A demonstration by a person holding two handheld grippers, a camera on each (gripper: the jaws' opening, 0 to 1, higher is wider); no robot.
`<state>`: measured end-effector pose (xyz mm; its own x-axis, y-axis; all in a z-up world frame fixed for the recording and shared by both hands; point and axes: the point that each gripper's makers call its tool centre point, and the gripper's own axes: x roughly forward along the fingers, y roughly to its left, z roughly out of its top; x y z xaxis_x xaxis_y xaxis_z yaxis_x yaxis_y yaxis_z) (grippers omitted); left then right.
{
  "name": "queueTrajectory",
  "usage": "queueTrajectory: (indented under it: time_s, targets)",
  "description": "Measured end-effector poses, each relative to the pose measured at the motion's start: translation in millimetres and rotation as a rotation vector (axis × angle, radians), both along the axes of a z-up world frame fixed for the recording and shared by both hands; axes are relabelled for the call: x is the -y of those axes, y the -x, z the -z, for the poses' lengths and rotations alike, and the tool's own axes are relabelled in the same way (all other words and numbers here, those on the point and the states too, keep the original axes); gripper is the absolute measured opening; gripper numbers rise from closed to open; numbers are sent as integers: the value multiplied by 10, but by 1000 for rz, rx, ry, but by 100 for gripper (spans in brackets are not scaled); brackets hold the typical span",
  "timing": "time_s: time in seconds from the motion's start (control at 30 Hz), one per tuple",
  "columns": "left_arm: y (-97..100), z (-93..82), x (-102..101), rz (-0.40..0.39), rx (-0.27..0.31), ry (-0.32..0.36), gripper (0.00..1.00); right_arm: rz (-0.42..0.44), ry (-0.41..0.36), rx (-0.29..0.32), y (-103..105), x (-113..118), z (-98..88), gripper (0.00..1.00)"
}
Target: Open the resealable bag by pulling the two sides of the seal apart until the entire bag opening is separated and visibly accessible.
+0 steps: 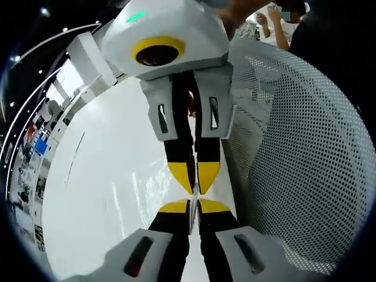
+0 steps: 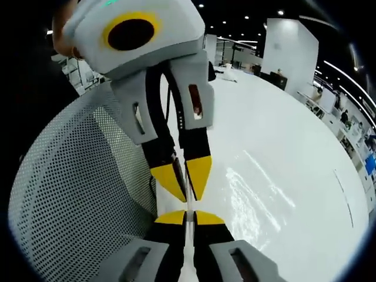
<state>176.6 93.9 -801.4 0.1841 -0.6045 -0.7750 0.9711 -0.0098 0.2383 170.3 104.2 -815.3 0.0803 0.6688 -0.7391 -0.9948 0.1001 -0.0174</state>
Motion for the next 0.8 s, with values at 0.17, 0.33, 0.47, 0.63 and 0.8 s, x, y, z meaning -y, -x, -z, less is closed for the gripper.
queueTrajectory:
  time_s: [0.17,0.33,0.47,0.63,0.8]
  targets:
    - [43,20,12,28,5,-7,0,-22,10,9,28,-3,12,2]
    - [60,3,27,34,-1,14,0,-44,3,14,58,-39,-6,2]
    - [71,5,20,35,-9,19,0,-50,11,24,56,-49,4,0]
    - [82,29,27,13,-35,14,0,-70,30,21,66,-42,34,0]
    - [44,-3,34,1,-12,28,0,-70,50,39,22,3,18,0]
